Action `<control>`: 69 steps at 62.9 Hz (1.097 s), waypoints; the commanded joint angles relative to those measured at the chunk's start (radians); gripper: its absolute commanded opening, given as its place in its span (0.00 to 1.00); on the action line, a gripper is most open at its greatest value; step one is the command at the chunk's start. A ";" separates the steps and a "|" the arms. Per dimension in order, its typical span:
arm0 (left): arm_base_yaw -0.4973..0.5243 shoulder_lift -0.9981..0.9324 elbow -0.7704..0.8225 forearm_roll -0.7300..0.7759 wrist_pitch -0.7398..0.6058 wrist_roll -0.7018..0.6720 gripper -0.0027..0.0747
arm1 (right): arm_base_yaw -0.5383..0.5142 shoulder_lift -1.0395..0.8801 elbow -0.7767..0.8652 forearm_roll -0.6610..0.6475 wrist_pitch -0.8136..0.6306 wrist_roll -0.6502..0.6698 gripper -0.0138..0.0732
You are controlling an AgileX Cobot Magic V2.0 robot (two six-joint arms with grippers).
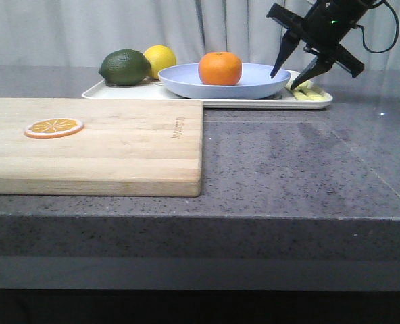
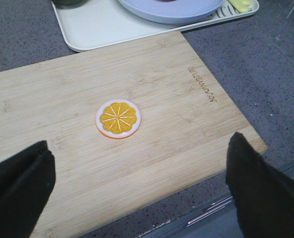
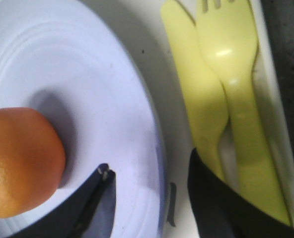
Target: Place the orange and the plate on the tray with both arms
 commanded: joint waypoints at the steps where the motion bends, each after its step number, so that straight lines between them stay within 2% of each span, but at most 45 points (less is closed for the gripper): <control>1: 0.001 -0.004 -0.026 -0.003 -0.066 0.000 0.90 | -0.007 -0.101 -0.036 0.035 -0.013 -0.078 0.64; 15: 0.001 -0.004 -0.026 -0.003 -0.066 0.000 0.90 | -0.002 -0.239 -0.036 -0.012 0.046 -0.305 0.64; 25: 0.001 -0.004 -0.026 -0.003 -0.066 0.000 0.90 | 0.026 -0.368 -0.014 -0.214 0.110 -0.366 0.64; 34: 0.001 -0.004 -0.026 -0.003 -0.066 0.000 0.90 | 0.052 -0.509 0.077 -0.316 0.103 -0.396 0.64; 55: 0.001 -0.004 -0.026 -0.003 -0.066 0.000 0.90 | 0.052 -0.933 0.553 -0.351 -0.087 -0.421 0.64; 69: 0.001 -0.004 -0.026 -0.003 -0.066 0.000 0.90 | 0.052 -1.216 0.869 -0.384 -0.164 -0.421 0.64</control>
